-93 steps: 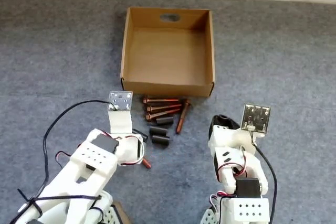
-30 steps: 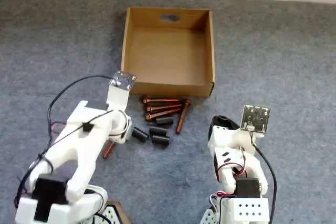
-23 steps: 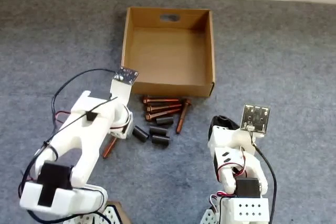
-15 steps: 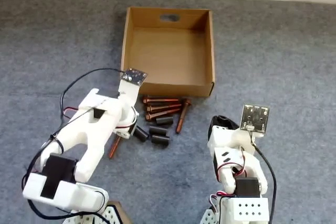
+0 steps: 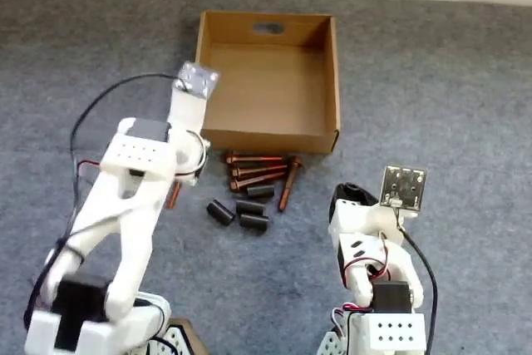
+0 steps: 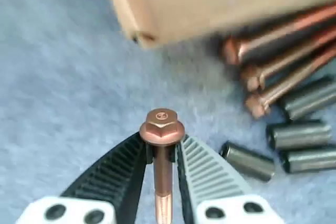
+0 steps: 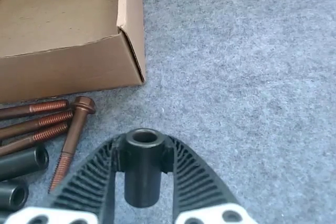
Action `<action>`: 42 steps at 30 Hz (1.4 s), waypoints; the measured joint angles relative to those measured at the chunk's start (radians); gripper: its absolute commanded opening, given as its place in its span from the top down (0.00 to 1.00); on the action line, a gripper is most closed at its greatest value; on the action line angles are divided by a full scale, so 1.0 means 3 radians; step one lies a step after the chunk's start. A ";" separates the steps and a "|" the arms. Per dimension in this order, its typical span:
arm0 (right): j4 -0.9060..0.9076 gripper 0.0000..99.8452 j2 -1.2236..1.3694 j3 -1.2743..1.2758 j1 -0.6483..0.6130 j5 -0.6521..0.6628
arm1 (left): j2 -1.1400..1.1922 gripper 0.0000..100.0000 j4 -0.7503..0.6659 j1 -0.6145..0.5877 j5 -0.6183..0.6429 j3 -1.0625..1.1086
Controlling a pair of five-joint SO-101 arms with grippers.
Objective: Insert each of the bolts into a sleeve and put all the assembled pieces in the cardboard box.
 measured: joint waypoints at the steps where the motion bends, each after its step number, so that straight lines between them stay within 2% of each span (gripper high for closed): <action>1: 0.0000 0.99 0.0000 0.0000 0.0000 0.0000 | -0.0066 0.99 -0.0046 0.0000 0.0026 0.0000; 8: 0.0000 0.99 0.0000 0.0000 -0.0015 0.0000 | -0.0235 0.99 -0.0353 0.0031 0.0394 0.0332; 12: -0.0235 0.99 0.0000 0.0000 -0.0317 0.0000 | -0.0465 0.99 -0.0358 0.0240 0.0399 0.0302; 17: -0.0818 0.99 0.0005 -0.0061 -0.0757 0.0077 | -0.1033 0.99 -0.0368 0.0404 0.0399 -0.0087; 23: -0.1713 0.99 0.0005 -0.0425 -0.1054 0.0573 | -0.1555 0.99 -0.0378 0.0471 0.0425 -0.0593; 27: -0.2087 0.99 0.0005 -0.0680 -0.1161 0.0619 | -0.1621 0.99 -0.0660 0.0460 0.0430 -0.0808; 36: -0.2204 0.99 0.0332 -0.1263 -0.1258 0.0619 | -0.1657 0.99 -0.1048 0.0465 0.0445 -0.0880; 42: -0.2204 0.99 0.1192 -0.1555 -0.1279 0.0619 | -0.1657 0.99 -0.1100 0.0532 0.0956 -0.0880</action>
